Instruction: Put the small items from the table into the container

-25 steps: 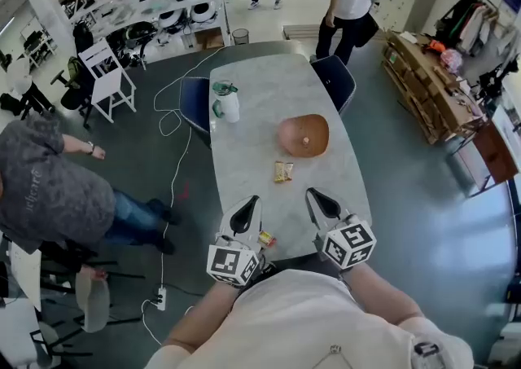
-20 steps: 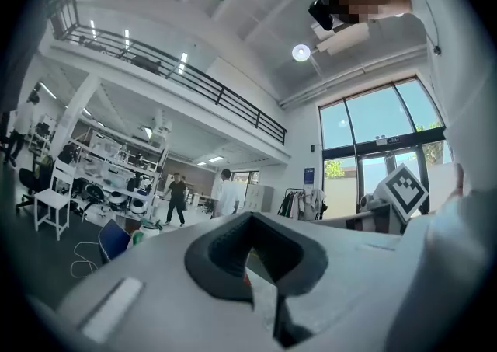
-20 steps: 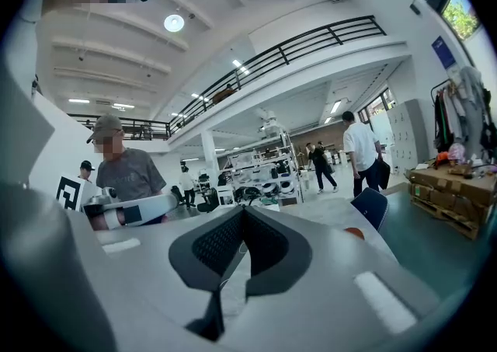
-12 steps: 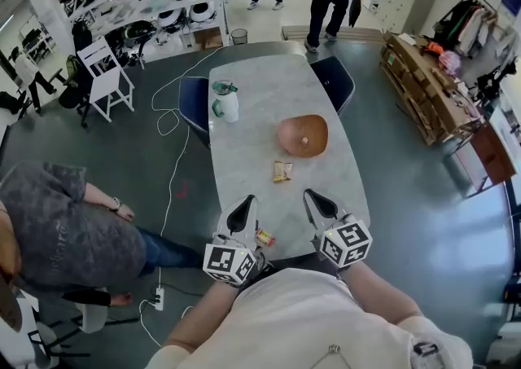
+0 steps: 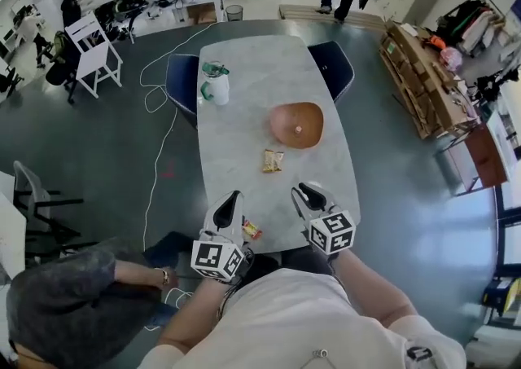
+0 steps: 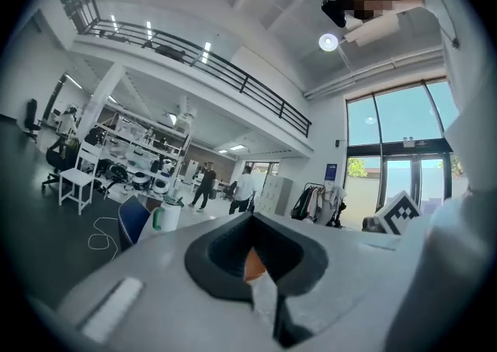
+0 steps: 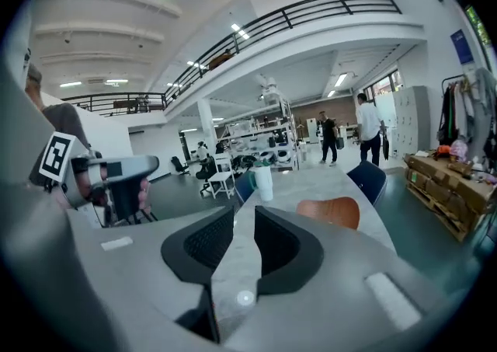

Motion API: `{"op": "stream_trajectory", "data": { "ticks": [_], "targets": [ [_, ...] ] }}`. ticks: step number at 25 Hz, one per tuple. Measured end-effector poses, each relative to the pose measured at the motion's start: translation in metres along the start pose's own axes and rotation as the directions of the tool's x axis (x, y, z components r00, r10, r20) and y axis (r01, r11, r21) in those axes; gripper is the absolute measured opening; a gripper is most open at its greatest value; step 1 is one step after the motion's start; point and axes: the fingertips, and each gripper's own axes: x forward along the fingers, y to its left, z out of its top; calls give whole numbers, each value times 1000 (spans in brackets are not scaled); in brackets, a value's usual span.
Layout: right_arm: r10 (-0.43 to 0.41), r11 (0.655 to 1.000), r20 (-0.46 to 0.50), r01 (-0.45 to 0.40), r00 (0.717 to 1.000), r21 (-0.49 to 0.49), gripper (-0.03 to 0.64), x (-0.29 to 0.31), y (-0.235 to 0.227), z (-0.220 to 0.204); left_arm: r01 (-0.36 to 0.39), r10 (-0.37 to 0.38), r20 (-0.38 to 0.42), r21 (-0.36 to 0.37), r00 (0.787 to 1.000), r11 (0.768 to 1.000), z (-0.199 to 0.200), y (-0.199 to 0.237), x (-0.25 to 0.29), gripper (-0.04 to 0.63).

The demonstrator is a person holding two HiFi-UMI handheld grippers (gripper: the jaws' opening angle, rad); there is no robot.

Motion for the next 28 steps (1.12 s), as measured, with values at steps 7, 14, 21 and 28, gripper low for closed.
{"op": "stream_trajectory", "data": {
  "ticks": [7, 14, 21, 28],
  "targets": [
    [12, 999, -224, -3, 975, 42, 161, 99, -73, -93, -193, 192, -79, -4, 978, 981, -32, 40, -6, 3],
    [76, 994, -423, -33, 903, 108, 205, 191, -120, -185, -445, 428, -235, -23, 873, 895, -72, 61, -45, 3],
    [85, 995, -464, -56, 882, 78, 211, 239, -129, -216, -555, 515, -314, -46, 798, 831, -108, 61, -69, 3],
    [78, 997, -420, -79, 904, 14, 60, 235, -106, -190, -560, 524, -302, -41, 796, 828, -105, 64, -78, 3]
  ]
}}
